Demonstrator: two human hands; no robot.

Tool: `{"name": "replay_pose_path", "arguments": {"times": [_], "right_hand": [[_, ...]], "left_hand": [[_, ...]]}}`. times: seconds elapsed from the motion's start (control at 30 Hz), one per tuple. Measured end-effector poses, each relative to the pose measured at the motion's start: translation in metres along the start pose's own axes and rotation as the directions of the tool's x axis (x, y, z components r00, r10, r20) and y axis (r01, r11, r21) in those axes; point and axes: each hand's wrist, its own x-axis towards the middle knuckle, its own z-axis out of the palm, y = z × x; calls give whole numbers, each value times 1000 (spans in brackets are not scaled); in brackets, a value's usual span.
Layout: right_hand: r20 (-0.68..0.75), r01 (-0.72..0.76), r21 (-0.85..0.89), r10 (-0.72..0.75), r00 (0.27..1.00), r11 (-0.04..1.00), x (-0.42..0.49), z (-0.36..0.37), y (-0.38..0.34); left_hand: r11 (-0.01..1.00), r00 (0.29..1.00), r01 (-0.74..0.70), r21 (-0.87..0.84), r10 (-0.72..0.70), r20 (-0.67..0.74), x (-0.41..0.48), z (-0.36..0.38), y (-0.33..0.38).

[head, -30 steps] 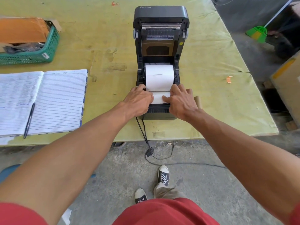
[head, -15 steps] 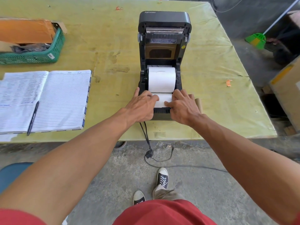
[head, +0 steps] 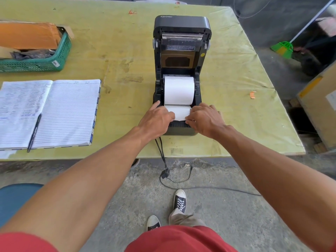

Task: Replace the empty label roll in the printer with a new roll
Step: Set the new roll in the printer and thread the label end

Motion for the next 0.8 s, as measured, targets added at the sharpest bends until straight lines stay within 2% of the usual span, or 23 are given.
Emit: {"name": "replay_pose_path", "arguments": {"times": [0.1, 0.23, 0.4, 0.63, 0.8], "right_hand": [[-26, 34, -25, -35, 999, 999, -2, 1, -2], [-73, 84, -49, -88, 993, 995, -8, 4, -1], [-155, 140, -63, -148, 977, 988, -20, 8, -2], [-141, 200, -33, -202, 969, 979, -33, 14, -5], [-80, 200, -16, -201, 976, 980, -37, 13, -7]], "left_hand": [[999, 999, -39, 19, 39, -17, -6, 0, -3], [991, 999, -40, 126, 41, -4, -13, -4, -6], [979, 989, -124, 159, 135, -60, -24, -3, -6], [960, 962, -257, 113, 265, -69, -34, 5, -5], [971, 974, -226, 76, 224, 28, -37, 9, -1]]}}
